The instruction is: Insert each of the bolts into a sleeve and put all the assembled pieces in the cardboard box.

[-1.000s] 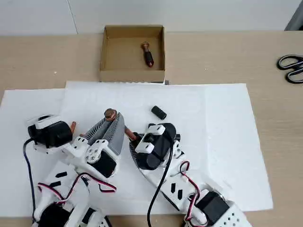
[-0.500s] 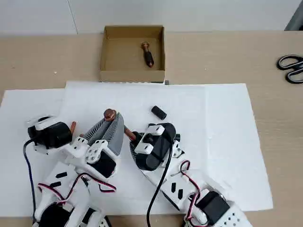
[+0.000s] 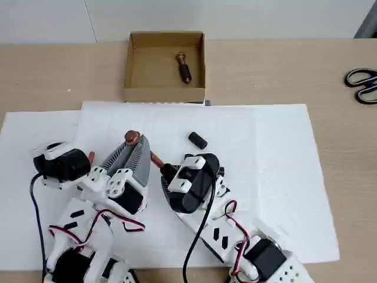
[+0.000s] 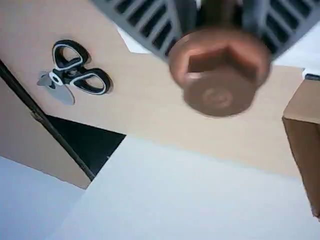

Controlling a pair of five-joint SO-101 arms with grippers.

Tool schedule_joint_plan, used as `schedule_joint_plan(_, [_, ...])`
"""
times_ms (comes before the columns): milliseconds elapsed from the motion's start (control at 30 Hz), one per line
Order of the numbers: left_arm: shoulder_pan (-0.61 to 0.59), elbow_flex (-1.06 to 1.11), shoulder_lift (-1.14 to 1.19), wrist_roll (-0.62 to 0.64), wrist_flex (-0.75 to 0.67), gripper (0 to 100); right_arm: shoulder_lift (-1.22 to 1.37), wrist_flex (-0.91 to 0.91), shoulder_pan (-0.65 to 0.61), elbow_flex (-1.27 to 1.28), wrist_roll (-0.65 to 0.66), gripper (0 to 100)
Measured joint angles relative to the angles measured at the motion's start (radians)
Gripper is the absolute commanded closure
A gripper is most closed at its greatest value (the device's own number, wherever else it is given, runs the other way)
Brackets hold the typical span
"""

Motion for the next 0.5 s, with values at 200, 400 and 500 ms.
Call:
schedule_joint_plan(200, [0.074,0.003,0.005,-0.006,0.000,99,-0.002,0.000,0.000,-0.003,0.000,99.6])
schedule_joint_plan(400, [0.078,0.002,0.003,-0.008,0.012,99,-0.002,0.000,0.002,-0.005,0.000,99.6])
schedule_joint_plan(500, [0.101,0.002,0.003,-0.008,0.086,99,-0.002,0.000,-0.003,-0.005,0.003,99.6])
